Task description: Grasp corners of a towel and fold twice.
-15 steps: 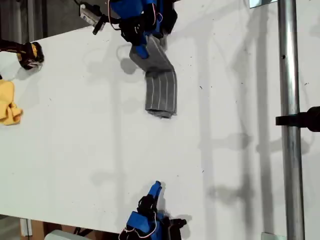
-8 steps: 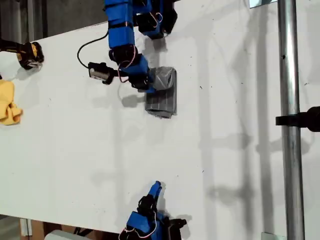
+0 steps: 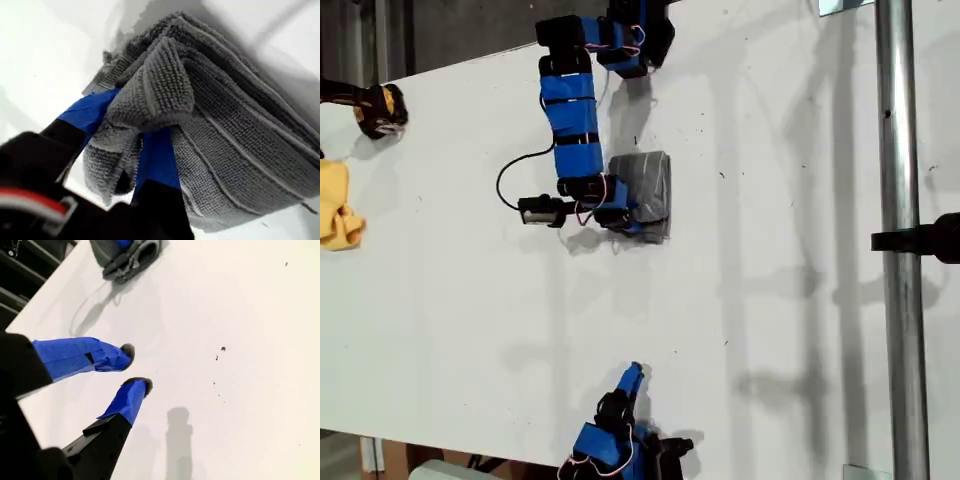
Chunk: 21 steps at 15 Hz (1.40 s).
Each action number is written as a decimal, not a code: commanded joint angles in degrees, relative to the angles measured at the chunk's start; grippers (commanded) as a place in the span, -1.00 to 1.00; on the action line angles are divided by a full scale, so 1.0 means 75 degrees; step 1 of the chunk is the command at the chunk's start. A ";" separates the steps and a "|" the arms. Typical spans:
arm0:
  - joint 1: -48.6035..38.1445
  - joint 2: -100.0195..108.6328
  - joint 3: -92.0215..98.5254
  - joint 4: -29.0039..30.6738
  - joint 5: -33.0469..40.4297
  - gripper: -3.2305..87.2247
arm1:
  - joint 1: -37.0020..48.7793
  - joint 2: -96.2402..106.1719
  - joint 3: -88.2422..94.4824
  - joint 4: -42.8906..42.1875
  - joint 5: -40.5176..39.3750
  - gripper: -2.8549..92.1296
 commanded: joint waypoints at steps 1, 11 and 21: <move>0.0094 0.0059 -0.0211 -0.0141 -0.0223 -0.73 | 0.0141 0.1137 -0.0047 0.1137 0.0070 -0.59; 0.0223 0.0059 -0.0223 -0.0258 -0.0281 -0.73 | 0.0094 0.2766 -0.0387 0.0199 -0.1207 -0.59; -0.0598 0.0059 -0.0141 0.0012 0.0844 -0.96 | 0.0082 1.5457 0.9305 -0.0117 -0.0539 -0.94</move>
